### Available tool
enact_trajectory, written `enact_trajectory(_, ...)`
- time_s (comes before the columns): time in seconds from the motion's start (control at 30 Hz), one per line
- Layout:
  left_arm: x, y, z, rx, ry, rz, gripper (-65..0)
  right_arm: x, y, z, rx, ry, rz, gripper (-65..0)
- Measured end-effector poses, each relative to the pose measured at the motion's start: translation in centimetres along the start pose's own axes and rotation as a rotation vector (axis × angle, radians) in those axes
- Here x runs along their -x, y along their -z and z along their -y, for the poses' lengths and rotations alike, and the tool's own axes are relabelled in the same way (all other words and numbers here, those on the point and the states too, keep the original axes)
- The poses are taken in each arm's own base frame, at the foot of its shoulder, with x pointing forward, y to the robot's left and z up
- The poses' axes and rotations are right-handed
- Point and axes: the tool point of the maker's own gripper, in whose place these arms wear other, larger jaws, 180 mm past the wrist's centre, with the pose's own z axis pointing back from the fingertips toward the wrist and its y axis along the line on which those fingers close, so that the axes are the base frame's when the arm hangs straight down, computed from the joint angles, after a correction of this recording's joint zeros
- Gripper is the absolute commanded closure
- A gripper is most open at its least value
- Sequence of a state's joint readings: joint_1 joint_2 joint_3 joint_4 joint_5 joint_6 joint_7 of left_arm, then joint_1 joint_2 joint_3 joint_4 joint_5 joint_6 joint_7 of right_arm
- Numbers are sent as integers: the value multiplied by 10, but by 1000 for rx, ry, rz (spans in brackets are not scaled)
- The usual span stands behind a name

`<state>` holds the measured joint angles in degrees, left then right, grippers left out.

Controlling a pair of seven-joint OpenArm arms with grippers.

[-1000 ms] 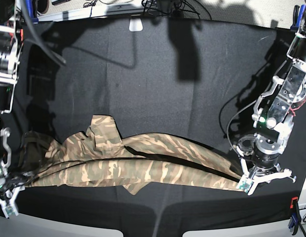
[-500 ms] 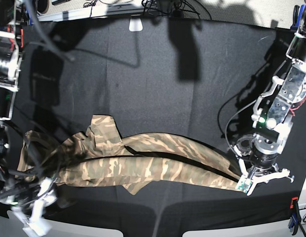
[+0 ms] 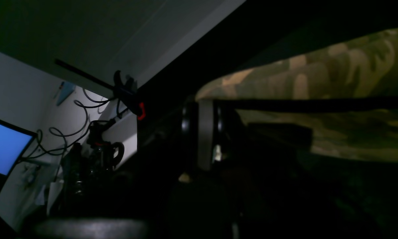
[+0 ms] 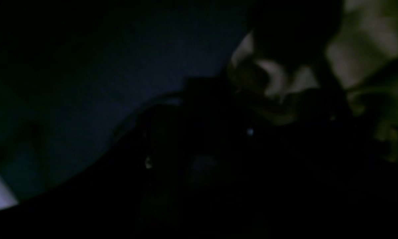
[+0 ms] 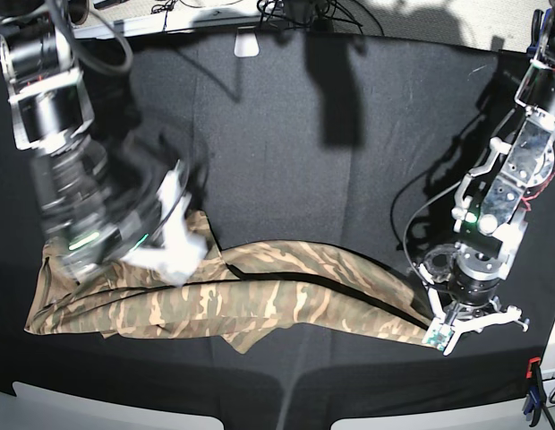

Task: Layout the t-shirt on the table in an organized manner, then fold the t-shirt properly
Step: 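Lower the right gripper and grasp the shirt's folded edge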

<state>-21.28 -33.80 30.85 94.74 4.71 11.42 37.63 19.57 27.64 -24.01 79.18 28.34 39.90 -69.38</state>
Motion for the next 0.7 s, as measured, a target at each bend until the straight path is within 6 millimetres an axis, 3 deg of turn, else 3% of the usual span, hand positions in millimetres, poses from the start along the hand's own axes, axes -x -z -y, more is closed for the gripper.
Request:
enact_trajectory(0.07, -1, 0, 0, 0, 0, 4, 0, 7, 14, -4, 93, -144, -73, -235)
enact_trajectory(0.2, 0, 0, 0, 0, 0, 0, 0, -6, 22, -12, 277, -459, -128, -235)
enact_trajectory(0.33, 0, 0, 0, 0, 1, 0, 0, -21, 25, -10, 516, -476, -93, -235)
enact_trajectory(0.7, 0, 0, 0, 0, 0, 0, 0, -15, 23, -18, 586, -469, -42, -235)
